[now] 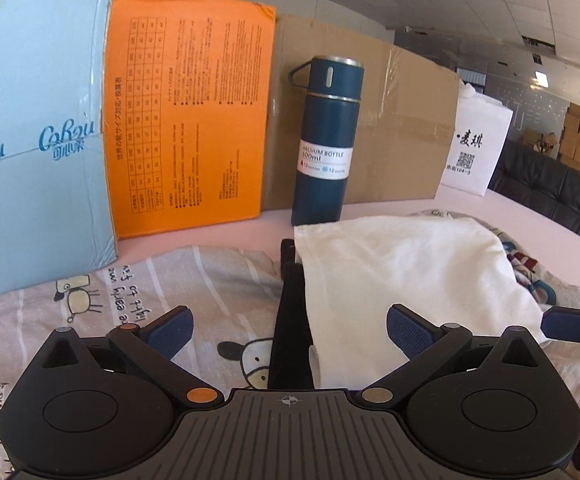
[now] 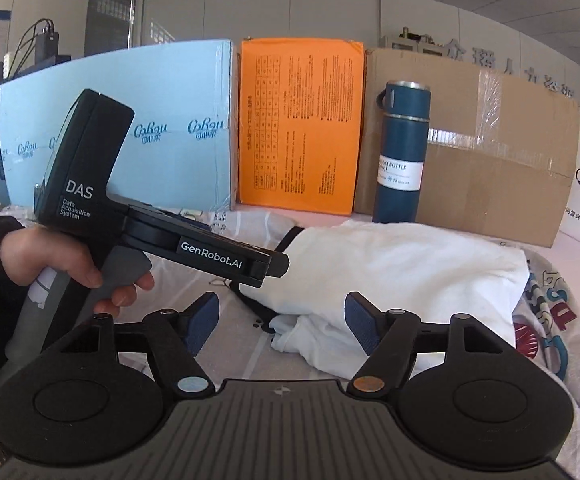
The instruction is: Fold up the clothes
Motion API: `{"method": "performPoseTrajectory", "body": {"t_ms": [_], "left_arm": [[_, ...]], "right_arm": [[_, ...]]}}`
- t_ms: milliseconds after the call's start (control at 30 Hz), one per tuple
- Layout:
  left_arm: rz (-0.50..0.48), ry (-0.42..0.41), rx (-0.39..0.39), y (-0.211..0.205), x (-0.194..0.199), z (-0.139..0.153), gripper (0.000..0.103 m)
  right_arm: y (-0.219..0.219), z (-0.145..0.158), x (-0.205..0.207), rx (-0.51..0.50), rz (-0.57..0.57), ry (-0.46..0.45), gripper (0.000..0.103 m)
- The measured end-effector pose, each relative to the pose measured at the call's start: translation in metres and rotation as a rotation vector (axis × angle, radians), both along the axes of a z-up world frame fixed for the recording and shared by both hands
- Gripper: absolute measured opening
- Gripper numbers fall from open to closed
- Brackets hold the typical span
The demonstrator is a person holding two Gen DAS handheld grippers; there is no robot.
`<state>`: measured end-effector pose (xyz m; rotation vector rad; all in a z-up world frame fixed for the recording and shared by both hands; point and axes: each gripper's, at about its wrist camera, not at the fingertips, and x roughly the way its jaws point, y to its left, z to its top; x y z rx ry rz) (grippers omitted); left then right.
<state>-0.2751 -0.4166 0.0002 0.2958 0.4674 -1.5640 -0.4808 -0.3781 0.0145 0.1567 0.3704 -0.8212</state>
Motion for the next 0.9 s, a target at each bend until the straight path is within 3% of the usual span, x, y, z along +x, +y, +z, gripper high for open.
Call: {"method": "performPoseTrajectory", "body": {"t_ms": [233,367,533,633,767,900], "left_arm": [[-0.023,-0.021,-0.166,0.076,0.001,0.045,0.103],[-0.07,-0.021,-0.169,0.107,0.01,0.057,0.103],[-0.057,-0.037,-0.187,0.14,0.024,0.063,0.103],[-0.061,0.0,-0.215,0.156,0.034,0.064,0.103],[-0.077,0.048,-0.271,0.173,0.046,0.065,0.103],[-0.108,0.07,-0.314,0.178,0.053,0.067,0.103]], "right_arm": [[0.062,0.061,-0.051,-0.15,-0.065,-0.213,0.084],[0.1,0.088,-0.075,-0.201,-0.099,-0.293,0.095],[0.154,0.111,-0.086,-0.287,-0.188,-0.242,0.102],[0.18,0.121,-0.081,-0.317,-0.28,-0.177,0.103],[0.195,0.123,-0.061,-0.287,-0.436,-0.113,0.103],[0.184,0.115,-0.035,-0.213,-0.532,-0.103,0.103]]}}
